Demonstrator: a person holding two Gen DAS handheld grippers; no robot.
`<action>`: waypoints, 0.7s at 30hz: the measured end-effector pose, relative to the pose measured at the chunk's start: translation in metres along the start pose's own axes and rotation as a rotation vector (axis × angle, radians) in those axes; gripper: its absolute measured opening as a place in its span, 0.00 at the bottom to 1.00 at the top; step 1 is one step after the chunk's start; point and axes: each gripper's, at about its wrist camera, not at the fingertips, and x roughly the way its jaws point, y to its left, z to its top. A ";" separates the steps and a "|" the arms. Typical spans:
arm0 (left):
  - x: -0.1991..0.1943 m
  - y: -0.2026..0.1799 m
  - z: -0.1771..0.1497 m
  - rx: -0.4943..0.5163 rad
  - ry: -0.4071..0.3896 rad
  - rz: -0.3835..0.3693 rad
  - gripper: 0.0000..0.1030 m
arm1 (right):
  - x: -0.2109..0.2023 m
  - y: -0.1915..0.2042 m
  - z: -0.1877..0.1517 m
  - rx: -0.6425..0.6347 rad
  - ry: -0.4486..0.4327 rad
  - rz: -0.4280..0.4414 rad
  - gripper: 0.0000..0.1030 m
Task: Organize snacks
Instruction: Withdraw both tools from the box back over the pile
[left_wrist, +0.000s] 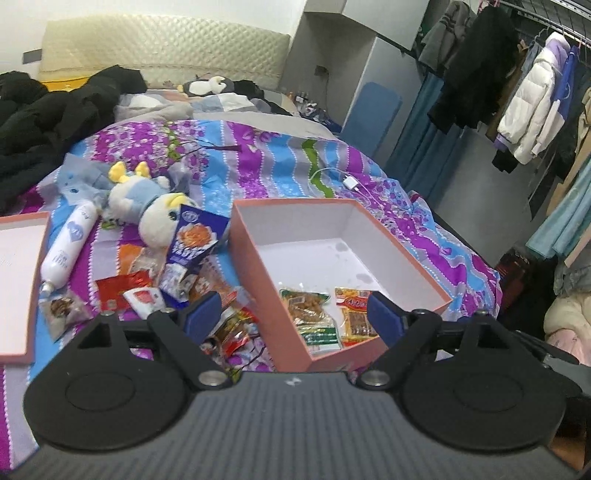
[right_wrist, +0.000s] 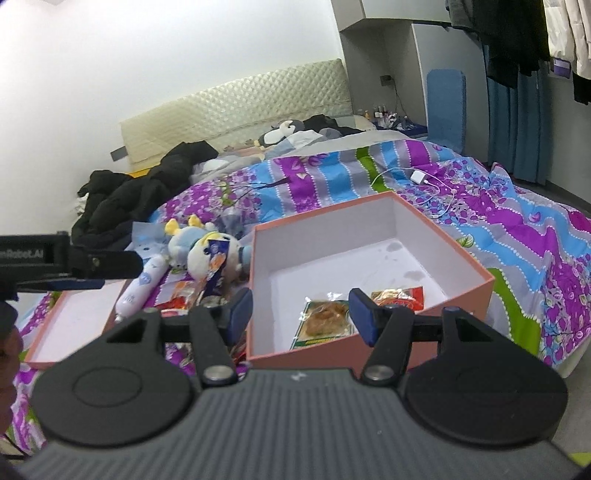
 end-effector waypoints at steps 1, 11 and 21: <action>-0.004 0.002 -0.003 -0.005 -0.002 0.001 0.86 | -0.003 0.003 -0.003 -0.006 0.001 0.001 0.59; -0.047 0.017 -0.047 -0.038 -0.012 0.057 0.86 | -0.026 0.032 -0.043 -0.024 0.037 0.058 0.59; -0.065 0.046 -0.095 -0.115 0.039 0.117 0.86 | -0.035 0.059 -0.086 -0.082 0.110 0.103 0.59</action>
